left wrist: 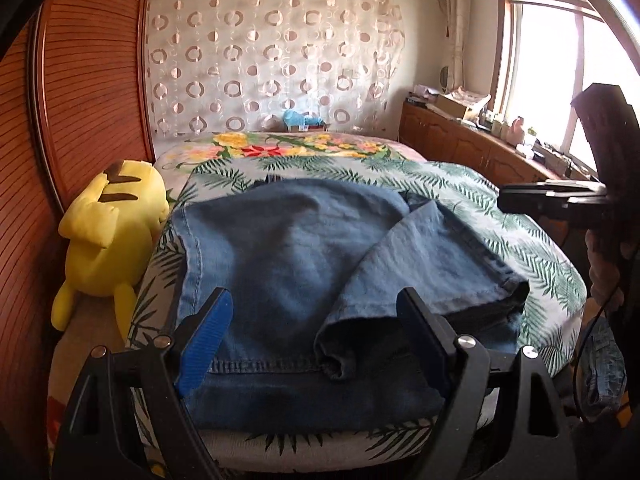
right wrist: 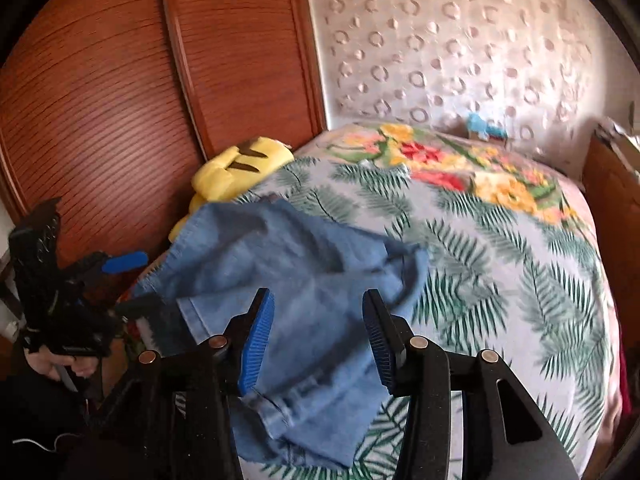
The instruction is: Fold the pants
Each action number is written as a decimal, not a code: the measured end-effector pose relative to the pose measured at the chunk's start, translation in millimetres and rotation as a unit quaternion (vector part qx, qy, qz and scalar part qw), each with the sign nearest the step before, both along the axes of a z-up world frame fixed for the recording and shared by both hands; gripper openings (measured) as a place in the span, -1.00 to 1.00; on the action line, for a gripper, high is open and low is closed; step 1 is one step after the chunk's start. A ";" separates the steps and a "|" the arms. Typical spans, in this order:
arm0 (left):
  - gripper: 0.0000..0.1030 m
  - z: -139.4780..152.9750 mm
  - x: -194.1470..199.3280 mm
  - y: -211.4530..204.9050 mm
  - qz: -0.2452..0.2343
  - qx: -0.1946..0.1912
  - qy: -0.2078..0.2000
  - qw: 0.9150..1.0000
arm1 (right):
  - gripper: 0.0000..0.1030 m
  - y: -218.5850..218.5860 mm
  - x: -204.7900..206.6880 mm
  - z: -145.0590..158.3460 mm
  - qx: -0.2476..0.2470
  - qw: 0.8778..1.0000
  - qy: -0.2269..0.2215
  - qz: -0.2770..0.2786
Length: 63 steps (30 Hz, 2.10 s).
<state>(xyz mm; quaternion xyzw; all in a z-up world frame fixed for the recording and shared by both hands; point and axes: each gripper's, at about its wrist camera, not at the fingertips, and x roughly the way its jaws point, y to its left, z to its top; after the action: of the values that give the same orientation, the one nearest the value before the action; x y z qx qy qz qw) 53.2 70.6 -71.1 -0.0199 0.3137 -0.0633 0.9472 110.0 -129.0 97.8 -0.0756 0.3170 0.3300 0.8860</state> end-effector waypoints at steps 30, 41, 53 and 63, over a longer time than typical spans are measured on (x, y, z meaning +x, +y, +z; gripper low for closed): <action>-0.92 -3.3 8.1 -23.8 -0.068 -0.003 0.014 0.998 | -0.87 10.5 -11.8 -0.1 0.057 0.997 0.047 0.028; -0.93 87.4 -33.4 -27.9 -0.083 -0.009 -0.076 0.994 | -0.90 23.7 -19.3 108.6 0.085 0.992 -0.071 0.053; -0.93 28.2 -23.9 25.1 -0.020 -0.028 0.003 0.999 | -0.90 128.3 30.9 80.0 0.028 0.995 -0.027 0.095; -0.92 -13.6 -15.9 42.2 -0.007 -0.050 0.040 0.998 | -0.90 221.9 73.9 40.8 -0.038 0.995 0.021 0.093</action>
<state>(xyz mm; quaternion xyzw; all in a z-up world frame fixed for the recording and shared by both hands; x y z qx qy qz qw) 37.3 112.8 -84.7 -0.0671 0.3483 -0.0848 0.9311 183.9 92.9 138.6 -0.1315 0.3391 0.4003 0.8411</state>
